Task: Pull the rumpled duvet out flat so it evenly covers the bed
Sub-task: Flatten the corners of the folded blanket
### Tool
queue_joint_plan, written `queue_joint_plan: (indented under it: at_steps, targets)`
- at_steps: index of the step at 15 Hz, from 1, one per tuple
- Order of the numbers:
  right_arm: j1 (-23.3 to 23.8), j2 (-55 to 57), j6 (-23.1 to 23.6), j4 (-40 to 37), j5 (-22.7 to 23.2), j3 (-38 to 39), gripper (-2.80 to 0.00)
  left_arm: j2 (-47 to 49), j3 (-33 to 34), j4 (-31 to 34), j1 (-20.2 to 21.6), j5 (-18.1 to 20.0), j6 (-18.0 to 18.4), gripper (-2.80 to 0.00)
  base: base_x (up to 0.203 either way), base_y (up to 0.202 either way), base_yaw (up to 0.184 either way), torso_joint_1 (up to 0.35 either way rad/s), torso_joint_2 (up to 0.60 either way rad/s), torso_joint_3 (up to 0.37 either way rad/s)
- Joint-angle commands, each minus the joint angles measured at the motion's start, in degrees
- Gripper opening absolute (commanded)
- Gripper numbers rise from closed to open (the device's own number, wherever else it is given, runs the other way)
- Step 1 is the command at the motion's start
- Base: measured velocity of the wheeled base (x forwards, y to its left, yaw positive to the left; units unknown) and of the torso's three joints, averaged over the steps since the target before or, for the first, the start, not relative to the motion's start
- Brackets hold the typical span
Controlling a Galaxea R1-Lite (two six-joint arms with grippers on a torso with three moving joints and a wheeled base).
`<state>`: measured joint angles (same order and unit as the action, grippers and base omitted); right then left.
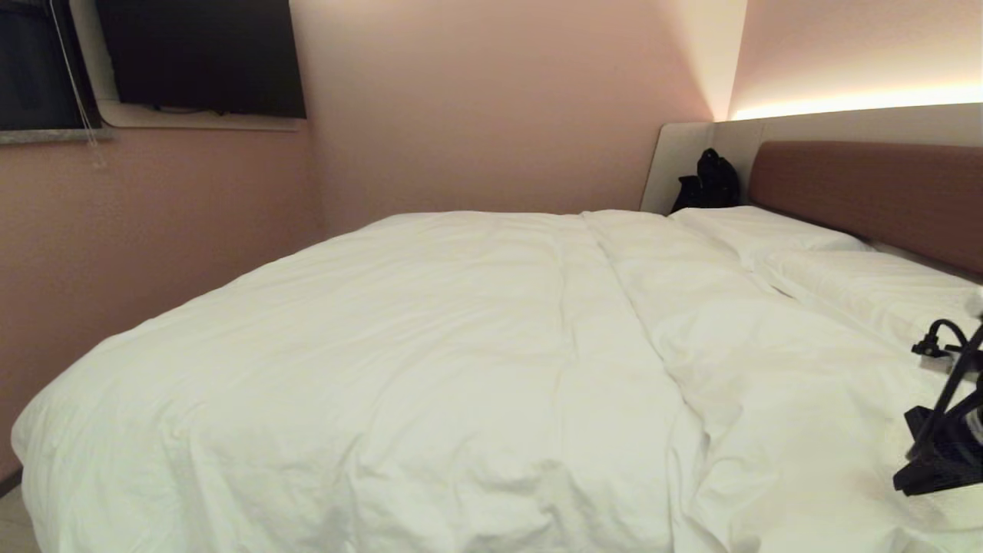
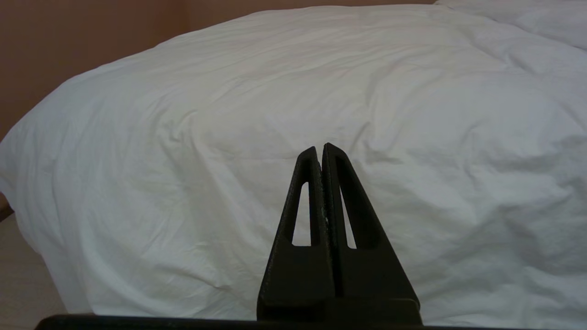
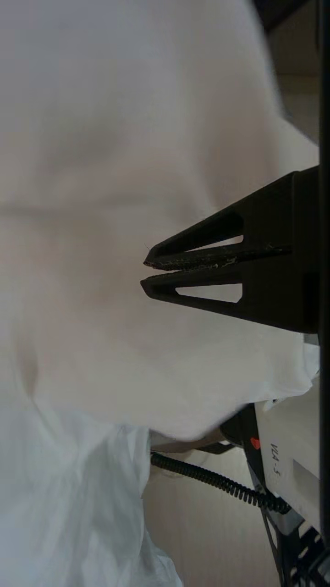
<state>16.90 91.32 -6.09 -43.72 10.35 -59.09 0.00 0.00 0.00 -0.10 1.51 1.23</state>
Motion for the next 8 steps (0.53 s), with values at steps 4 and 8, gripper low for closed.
queue_joint_plan:
  at_steps: [4,8]
  targets:
    - [10.98,19.6,6.62,10.42,-1.8,2.62,-2.8,0.0,0.0,0.0,0.01,-0.01,0.0,-2.8,0.0,0.0,0.0,0.0,0.0,0.0]
    - [15.71,22.98,11.38,24.08,-6.39,8.75,-2.8,0.0,0.0,0.0,0.01,-0.01,0.0,-2.8,0.0,0.0,0.0,0.0,0.0,0.0]
